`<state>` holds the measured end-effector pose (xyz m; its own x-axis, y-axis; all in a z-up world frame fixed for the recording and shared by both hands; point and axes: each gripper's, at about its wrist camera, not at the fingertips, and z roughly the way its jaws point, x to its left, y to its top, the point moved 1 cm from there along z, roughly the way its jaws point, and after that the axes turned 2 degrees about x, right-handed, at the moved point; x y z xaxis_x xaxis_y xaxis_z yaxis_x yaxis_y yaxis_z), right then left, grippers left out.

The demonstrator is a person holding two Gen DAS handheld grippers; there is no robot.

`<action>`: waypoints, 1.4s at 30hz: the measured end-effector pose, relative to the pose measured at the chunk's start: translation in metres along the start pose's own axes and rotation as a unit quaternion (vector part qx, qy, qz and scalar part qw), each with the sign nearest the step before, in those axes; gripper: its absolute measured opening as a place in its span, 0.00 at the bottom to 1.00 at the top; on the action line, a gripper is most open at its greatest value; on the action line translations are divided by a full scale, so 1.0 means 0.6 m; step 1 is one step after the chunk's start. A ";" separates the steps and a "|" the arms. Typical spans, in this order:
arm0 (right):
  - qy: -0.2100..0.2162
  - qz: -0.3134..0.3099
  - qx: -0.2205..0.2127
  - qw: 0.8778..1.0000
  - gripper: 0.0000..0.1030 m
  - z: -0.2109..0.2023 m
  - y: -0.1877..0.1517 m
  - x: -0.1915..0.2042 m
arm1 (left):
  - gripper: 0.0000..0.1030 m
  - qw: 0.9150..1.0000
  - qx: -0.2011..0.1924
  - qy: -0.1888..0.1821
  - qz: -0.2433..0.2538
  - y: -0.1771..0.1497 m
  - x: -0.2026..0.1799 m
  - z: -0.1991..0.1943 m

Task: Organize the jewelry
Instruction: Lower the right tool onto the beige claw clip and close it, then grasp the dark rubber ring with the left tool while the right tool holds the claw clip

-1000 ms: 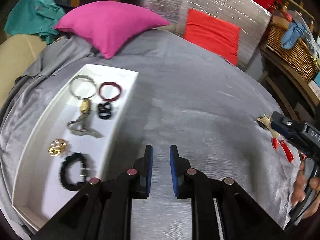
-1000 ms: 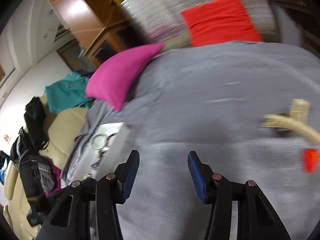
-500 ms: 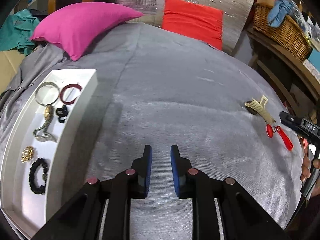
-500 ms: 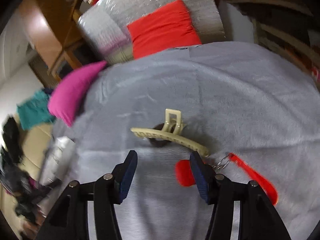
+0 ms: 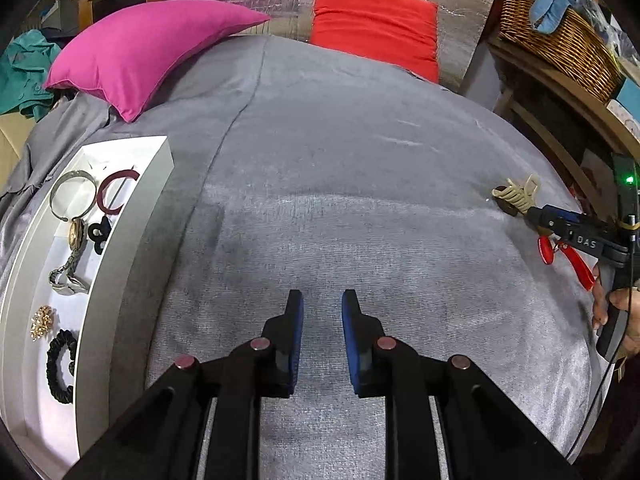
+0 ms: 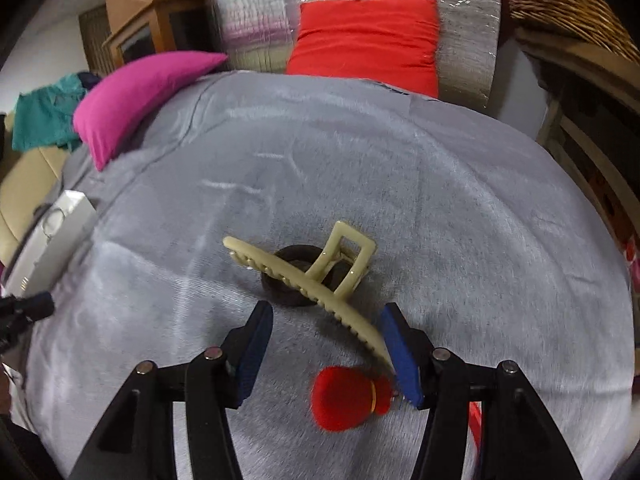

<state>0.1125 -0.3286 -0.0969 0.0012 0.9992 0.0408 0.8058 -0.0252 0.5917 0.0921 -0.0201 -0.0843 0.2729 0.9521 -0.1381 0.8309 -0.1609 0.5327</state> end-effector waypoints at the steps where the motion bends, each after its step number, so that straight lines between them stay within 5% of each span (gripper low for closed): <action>1: -0.002 -0.002 0.001 1.000 0.56 0.005 0.001 0.002 | 0.19 1.000 0.001 -0.002 0.000 0.001 0.000 0.001; 3: -0.011 -0.011 0.007 1.000 0.55 0.016 0.002 0.007 | 0.19 1.000 0.003 -0.004 0.001 0.002 0.001 0.003; 7: -0.021 -0.013 0.015 1.000 0.28 0.030 0.008 0.008 | 0.19 1.000 0.006 -0.004 -0.001 0.005 0.004 0.008; 12: 0.014 0.025 0.001 1.000 0.23 0.026 0.016 -0.009 | 0.19 1.000 0.011 -0.009 -0.011 0.007 0.011 0.013; 20: 0.103 0.114 -0.012 0.988 0.22 0.007 0.020 -0.029 | 0.19 1.000 0.009 -0.017 -0.015 0.010 0.012 0.010; 28: 0.228 0.239 -0.107 0.938 0.22 -0.088 0.037 -0.068 | 0.19 1.000 0.004 -0.020 0.006 0.010 -0.019 0.013; 31: 0.237 0.239 -0.141 0.931 0.22 -0.129 0.041 -0.068 | 0.19 0.999 -0.002 -0.028 0.021 0.012 -0.043 0.015; 42: 0.235 0.293 -0.133 0.917 0.22 -0.119 -0.001 -0.145 | 0.27 0.991 -0.021 -0.126 0.048 0.069 -0.196 0.063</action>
<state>0.0693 -0.4180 -0.0432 0.0818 0.6879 0.7212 0.5749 -0.6237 0.5297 0.1126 -0.1484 -0.0775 0.4656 0.8375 -0.2861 0.7761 -0.2311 0.5867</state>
